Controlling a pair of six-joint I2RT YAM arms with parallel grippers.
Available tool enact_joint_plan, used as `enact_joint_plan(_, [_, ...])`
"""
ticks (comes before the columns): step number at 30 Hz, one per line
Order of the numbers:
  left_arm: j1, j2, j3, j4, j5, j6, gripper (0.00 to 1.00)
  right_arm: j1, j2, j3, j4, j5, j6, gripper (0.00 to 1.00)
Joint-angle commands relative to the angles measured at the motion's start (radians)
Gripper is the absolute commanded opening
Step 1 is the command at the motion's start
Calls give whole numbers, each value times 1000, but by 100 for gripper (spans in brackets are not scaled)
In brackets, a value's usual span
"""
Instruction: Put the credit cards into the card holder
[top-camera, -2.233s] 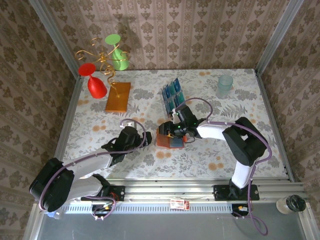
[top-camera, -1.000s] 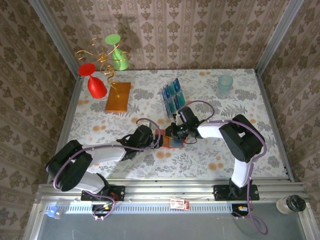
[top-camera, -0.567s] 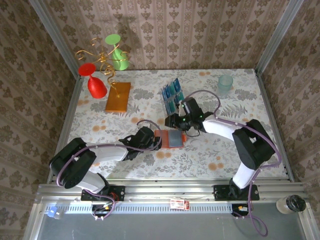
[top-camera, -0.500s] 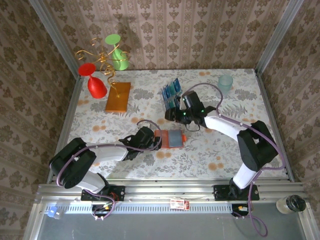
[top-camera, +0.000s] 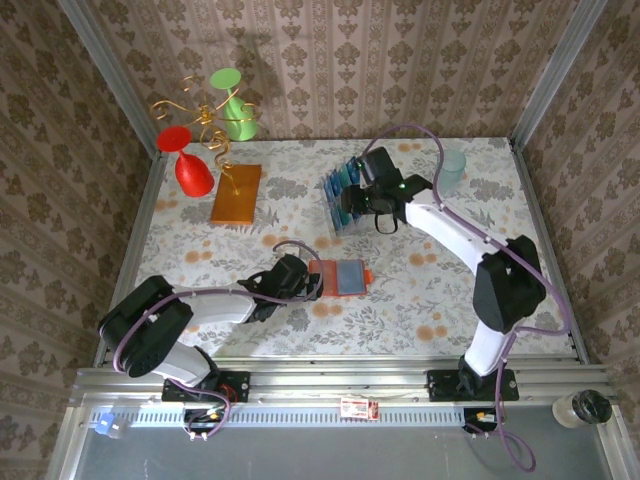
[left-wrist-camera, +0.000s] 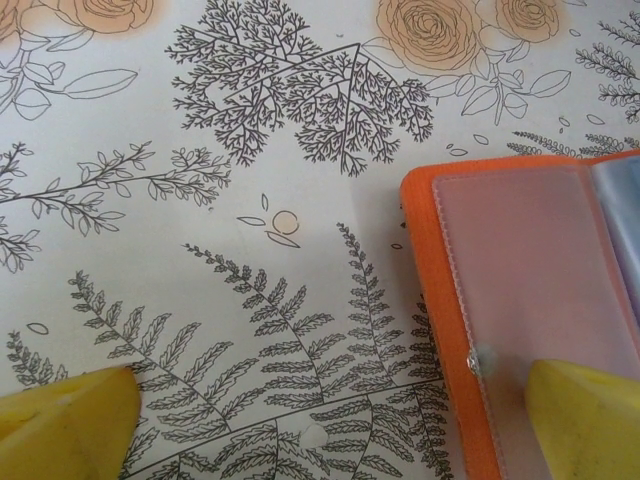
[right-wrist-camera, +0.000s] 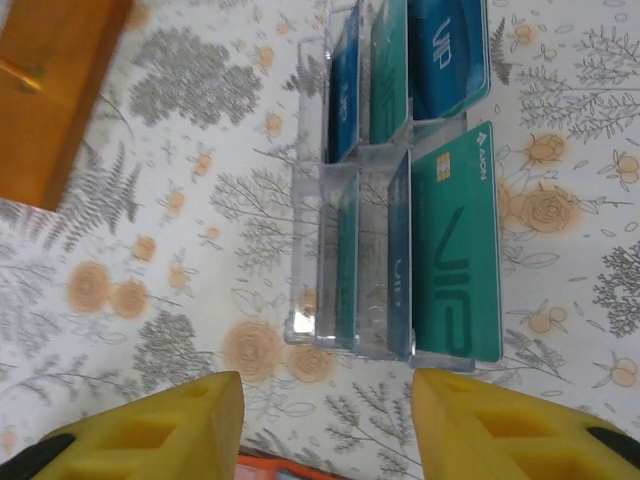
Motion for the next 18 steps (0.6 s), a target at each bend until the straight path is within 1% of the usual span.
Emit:
enact_joint_plan(1, [-5, 7, -20, 6, -17, -1, 100, 0, 76, 84, -128, 31, -63, 45])
enact_joint_plan(6, [-4, 7, -22, 16, -14, -3, 100, 1, 168, 200, -198, 64, -80, 37])
enact_joint_plan(13, [-5, 8, -26, 19, -12, -1, 100, 1, 272, 335, -281, 150, -123, 31])
enact_joint_plan(18, [-5, 7, -28, 25, -14, -4, 100, 1, 322, 382, -309, 186, -144, 27])
